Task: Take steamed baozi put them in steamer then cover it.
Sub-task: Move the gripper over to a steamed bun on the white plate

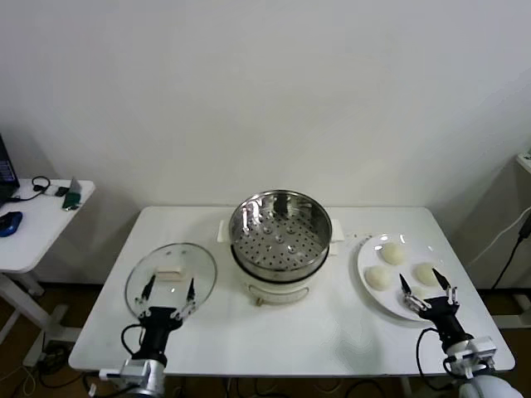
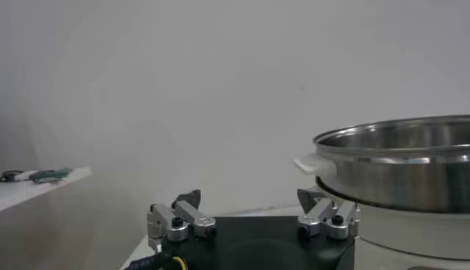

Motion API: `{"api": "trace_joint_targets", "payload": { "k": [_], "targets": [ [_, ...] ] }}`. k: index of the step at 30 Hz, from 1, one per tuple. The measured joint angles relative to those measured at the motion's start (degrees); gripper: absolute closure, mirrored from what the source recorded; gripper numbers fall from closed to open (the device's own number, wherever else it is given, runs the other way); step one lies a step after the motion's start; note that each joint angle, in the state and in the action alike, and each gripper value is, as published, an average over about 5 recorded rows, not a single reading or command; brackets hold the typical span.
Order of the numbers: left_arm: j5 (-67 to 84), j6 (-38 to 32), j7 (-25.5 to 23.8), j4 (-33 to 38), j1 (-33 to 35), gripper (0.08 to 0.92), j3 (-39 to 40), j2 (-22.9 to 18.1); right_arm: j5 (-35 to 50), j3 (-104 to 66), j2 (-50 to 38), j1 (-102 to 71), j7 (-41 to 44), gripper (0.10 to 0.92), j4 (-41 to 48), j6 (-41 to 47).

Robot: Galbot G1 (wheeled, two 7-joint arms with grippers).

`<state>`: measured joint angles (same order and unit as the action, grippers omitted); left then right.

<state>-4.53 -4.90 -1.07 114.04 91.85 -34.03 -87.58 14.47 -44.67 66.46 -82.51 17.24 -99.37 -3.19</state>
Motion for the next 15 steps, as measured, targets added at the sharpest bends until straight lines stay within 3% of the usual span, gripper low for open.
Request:
{"api": "trace_joint_targets", "payload": {
  "k": [7,15],
  "targets": [
    [-0.1,0.3,0.3,0.6,0.4,0.177,0.1,0.4,-3.5,3.3,-8.3,5.7,6.7,0.203,2.9,4.9],
    [0.1,1.0,1.2,1.6,1.1,0.177,0.1,1.9,-9.4,14.8,-22.0,19.9,20.1,0.203,10.8,8.2]
  ]
}}
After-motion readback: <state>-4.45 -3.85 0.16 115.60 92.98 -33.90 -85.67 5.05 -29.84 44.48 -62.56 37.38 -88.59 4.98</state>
